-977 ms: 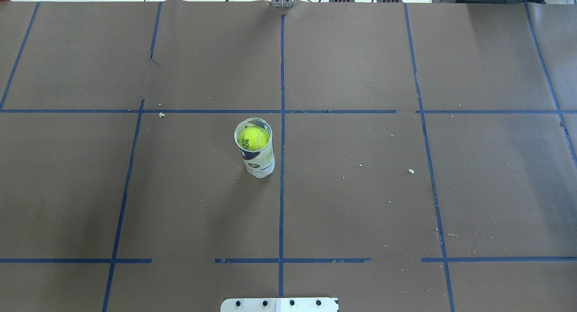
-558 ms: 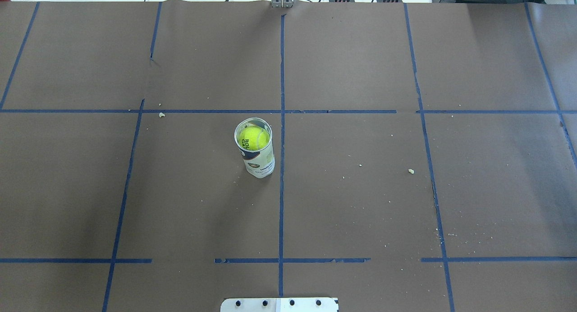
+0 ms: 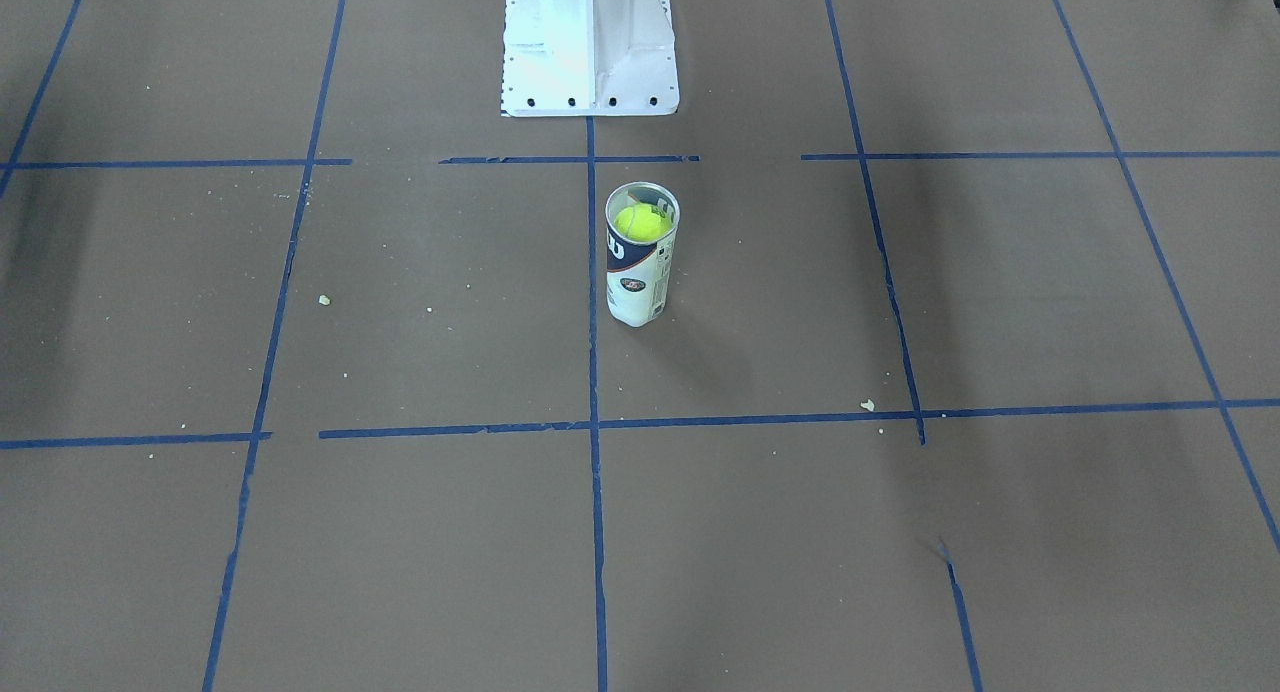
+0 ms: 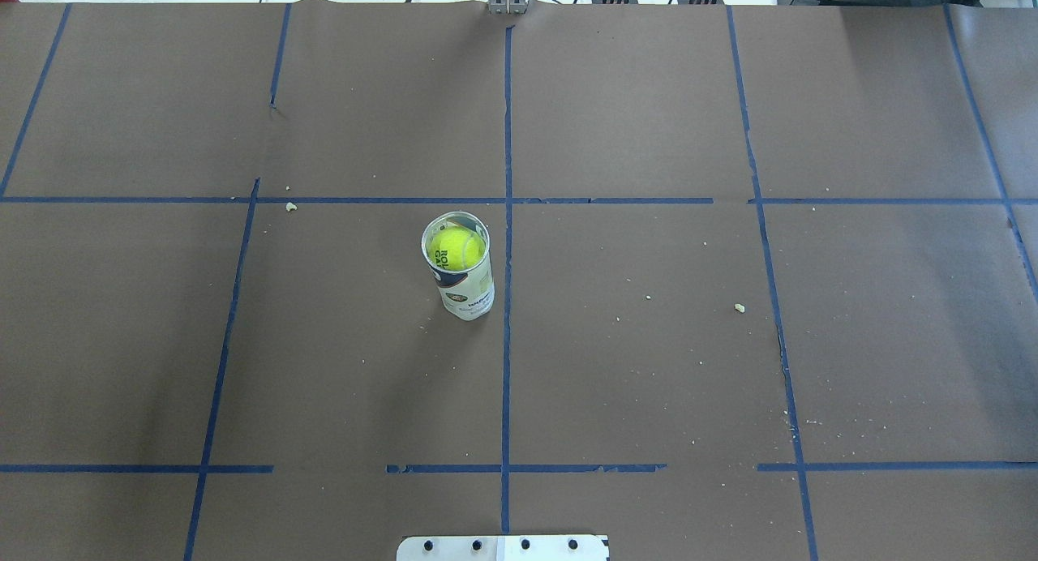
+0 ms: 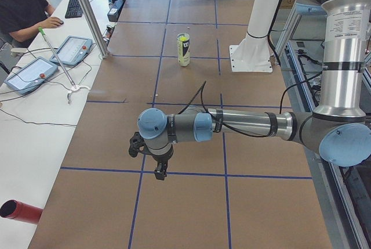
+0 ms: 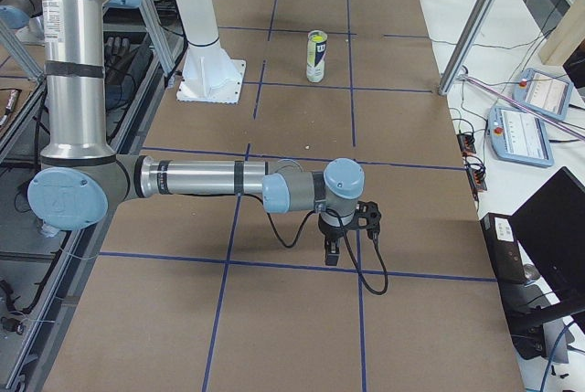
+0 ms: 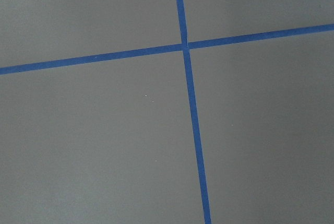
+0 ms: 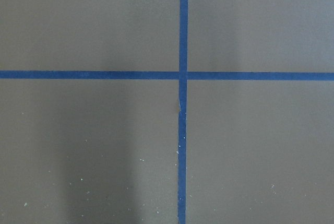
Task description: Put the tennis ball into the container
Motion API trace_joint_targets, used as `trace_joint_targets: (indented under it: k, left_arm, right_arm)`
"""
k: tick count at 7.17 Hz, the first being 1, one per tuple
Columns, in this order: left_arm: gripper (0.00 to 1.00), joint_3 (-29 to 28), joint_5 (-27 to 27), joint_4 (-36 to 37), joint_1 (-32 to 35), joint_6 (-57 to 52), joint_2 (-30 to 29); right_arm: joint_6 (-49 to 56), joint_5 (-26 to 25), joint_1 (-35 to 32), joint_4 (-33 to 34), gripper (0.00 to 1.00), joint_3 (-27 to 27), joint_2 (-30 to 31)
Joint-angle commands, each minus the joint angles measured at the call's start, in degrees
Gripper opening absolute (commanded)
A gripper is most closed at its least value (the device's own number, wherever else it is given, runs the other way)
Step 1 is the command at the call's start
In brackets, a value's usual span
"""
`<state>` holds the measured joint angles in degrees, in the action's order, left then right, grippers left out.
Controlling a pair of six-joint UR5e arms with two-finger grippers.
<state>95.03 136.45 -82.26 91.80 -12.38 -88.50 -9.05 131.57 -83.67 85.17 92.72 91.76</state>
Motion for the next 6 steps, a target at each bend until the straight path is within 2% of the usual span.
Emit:
trace_joint_targets:
  k: [1, 6]
  left_arm:
    - [1.00, 0.1, 0.0, 0.1, 0.0, 0.2, -0.4]
    - [1.00, 0.2, 0.0, 0.2, 0.0, 0.1, -0.9]
  right_arm:
    - [0.0, 0.0, 0.0, 0.0, 1.00, 0.0, 0.0]
    - [0.0, 0.0, 0.0, 0.0, 1.00, 0.0, 0.0]
